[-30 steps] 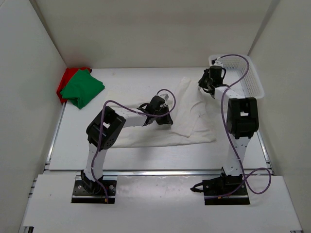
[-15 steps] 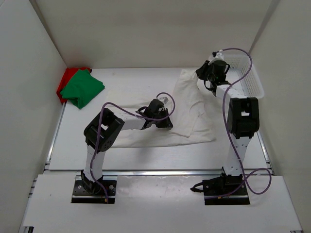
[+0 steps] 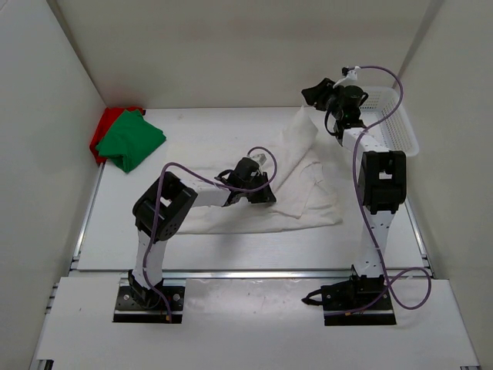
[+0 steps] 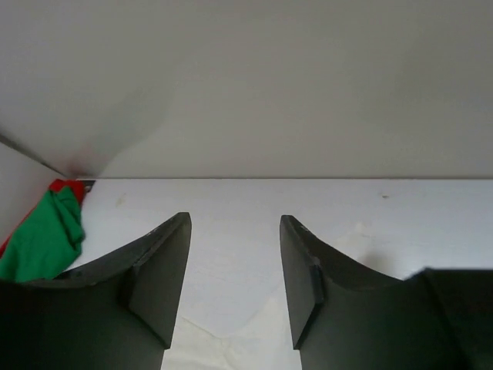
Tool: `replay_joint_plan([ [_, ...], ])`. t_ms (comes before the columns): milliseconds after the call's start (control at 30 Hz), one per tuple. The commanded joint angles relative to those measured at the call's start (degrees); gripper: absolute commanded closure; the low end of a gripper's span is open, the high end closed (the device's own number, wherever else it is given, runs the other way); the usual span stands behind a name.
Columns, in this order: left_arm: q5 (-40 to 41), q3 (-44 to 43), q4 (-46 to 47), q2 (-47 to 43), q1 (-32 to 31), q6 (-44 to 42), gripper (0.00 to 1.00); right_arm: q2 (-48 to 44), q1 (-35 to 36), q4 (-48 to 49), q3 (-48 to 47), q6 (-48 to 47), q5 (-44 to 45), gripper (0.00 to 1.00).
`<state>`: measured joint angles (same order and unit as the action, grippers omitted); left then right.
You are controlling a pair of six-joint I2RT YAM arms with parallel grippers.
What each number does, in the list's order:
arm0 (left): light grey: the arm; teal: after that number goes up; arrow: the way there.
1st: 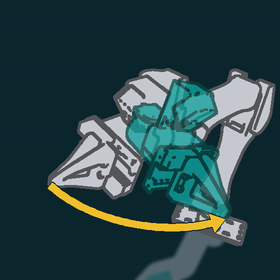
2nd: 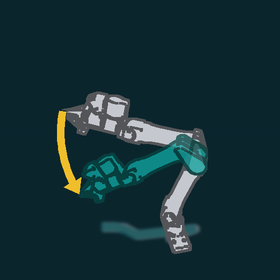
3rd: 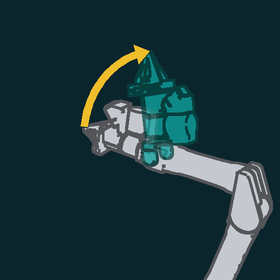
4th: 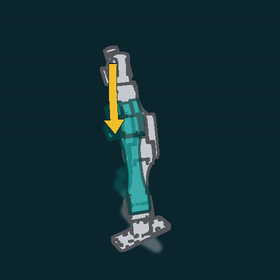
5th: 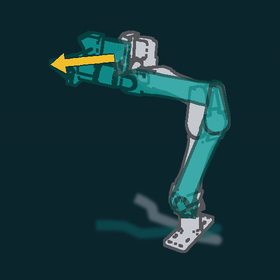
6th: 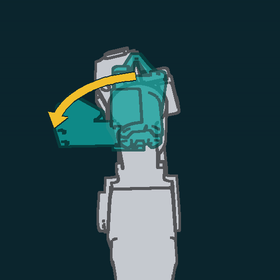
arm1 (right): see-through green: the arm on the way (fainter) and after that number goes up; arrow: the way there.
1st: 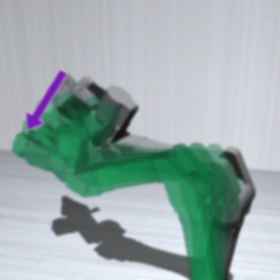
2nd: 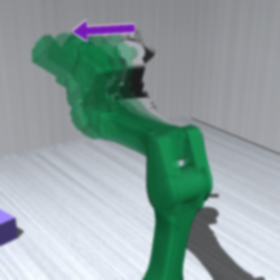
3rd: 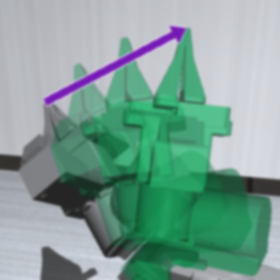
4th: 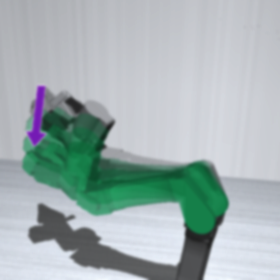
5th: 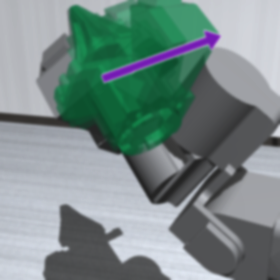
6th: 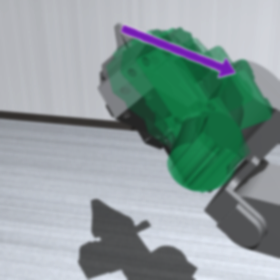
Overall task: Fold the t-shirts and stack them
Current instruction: Fold the flattened tshirt in 1/3 of the way
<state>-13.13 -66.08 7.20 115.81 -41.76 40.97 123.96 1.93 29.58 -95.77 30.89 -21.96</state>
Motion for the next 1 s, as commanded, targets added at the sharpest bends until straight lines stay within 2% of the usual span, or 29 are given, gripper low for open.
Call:
replay_joint_plan([
  [0, -0.6, 0.4, 0.9, -4.0, 1.3, 0.4, 0.71, 5.7, -3.2, -8.2, -7.4, 3.0, -0.5, 0.51],
  [67, -0.5, -0.2, 0.7, -5.1, 2.1, 0.6, 0.69, 9.5, -4.4, -17.9, -17.8, 2.6, -1.2, 0.46],
  [100, -0.3, -0.3, 0.7, -5.7, 2.7, 0.4, 0.67, 9.7, -4.4, -23.4, -19.4, 1.8, -1.0, 0.46],
  [133, -0.1, 0.3, 0.8, -6.9, 3.1, 1.0, 0.66, 8.9, -4.1, -25.0, -20.3, 0.7, -0.6, 0.47],
  [200, 0.2, 1.6, 1.7, -9.9, 4.8, 1.0, 0.64, 4.3, -3.1, -29.1, -17.0, -1.8, 3.2, 0.67],
  [233, 0.3, 2.7, 2.5, -10.9, 5.9, 2.1, 0.63, -0.3, -2.6, -29.3, -12.0, -3.3, 4.8, 0.75],
  [267, 0.0, 3.8, 2.6, -12.3, 6.7, 2.7, 0.63, -4.7, -2.3, -29.3, -5.9, -4.2, 7.6, 0.89],
  [300, -0.8, 4.6, 2.7, -14.3, 7.6, 3.0, 0.63, -7.0, -0.1, -29.4, -3.1, -4.3, 10.9, 0.99],
  [433, -2.5, 11.8, 1.2, -22.3, 11.9, 2.4, 0.61, -21.3, 3.2, -28.0, 18.9, -1.5, 14.5, 1.0],
  [500, -3.7, 18.7, 1.7, -27.1, 15.1, 3.7, 0.61, -26.9, 4.6, -28.1, 29.3, -0.1, 16.1, 1.0],
  [633, -8.2, 29.4, 1.1, -38.1, 23.8, 5.1, 0.6, -35.3, 6.8, -26.4, 42.8, 2.1, 14.5, 0.98],
  [767, -7.7, 34.2, -4.7, -43.9, 24.6, 0.0, 0.6, -45.4, 10.9, -27.6, 53.3, 1.6, 15.7, 0.96],
  [867, -6.1, 35.9, -4.8, -46.1, 23.3, -0.6, 0.58, -52.2, 14.3, -31.3, 60.5, 1.3, 18.1, 0.84],
  [933, -6.4, 37.0, -3.3, -46.0, 23.4, 0.2, 0.58, -55.2, 15.4, -32.0, 64.7, 2.4, 17.3, 0.74],
  [967, -6.6, 37.5, -2.1, -46.0, 23.3, 0.4, 0.58, -57.1, 15.2, -32.1, 67.3, 2.8, 16.1, 0.72],
])
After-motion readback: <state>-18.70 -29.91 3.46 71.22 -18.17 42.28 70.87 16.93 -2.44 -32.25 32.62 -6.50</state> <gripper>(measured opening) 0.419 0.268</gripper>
